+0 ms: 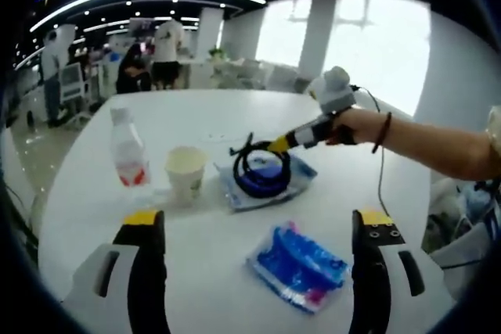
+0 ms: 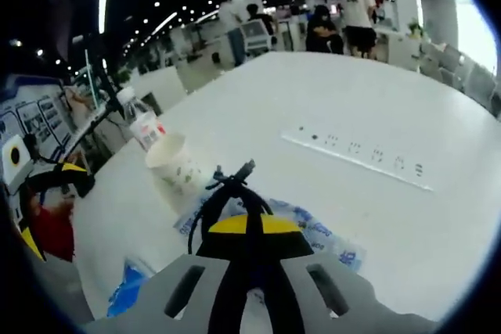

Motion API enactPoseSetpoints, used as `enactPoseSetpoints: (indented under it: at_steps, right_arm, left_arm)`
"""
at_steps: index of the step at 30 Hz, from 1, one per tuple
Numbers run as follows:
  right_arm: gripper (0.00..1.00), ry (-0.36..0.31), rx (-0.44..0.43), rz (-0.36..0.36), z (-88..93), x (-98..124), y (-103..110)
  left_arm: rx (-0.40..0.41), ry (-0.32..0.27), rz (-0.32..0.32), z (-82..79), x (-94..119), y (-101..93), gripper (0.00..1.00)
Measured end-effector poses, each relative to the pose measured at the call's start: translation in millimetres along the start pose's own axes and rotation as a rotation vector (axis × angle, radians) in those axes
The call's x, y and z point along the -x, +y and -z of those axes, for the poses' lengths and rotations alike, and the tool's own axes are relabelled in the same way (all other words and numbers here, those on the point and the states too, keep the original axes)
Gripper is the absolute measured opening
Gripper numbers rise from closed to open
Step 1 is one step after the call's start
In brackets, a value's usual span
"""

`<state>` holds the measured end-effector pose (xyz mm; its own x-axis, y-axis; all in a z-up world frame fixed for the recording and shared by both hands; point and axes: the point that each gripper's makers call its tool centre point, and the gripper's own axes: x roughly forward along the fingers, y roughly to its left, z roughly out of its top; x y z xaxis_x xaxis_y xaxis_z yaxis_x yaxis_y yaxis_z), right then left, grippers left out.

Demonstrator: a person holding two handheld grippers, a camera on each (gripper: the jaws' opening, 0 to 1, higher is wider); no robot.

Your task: Arrange the tabletop items into an orderly group along one side of the table until the central work area is clear of visible clutter.

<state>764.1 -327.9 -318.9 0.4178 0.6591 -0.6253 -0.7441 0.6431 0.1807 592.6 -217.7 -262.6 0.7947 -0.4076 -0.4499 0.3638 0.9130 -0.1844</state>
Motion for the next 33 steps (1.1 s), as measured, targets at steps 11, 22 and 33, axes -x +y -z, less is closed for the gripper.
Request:
enactPoseSetpoints:
  at_steps: [11, 22, 33]
  right_arm:
    - [0.01, 0.001, 0.050, -0.002, -9.1, 15.1, 10.2]
    - [0.01, -0.030, 0.084, 0.018, -12.4, 42.6, 12.8]
    - [0.02, -0.059, 0.082, 0.042, -0.4, 80.5, 11.2]
  left_arm:
    - [-0.006, 0.001, 0.006, -0.8, 1.6, -2.6, 0.97]
    - [-0.017, -0.003, 0.023, -4.2, 3.0, -8.5, 0.98]
    - [-0.040, 0.005, 0.033, -4.3, 4.9, -14.7, 0.98]
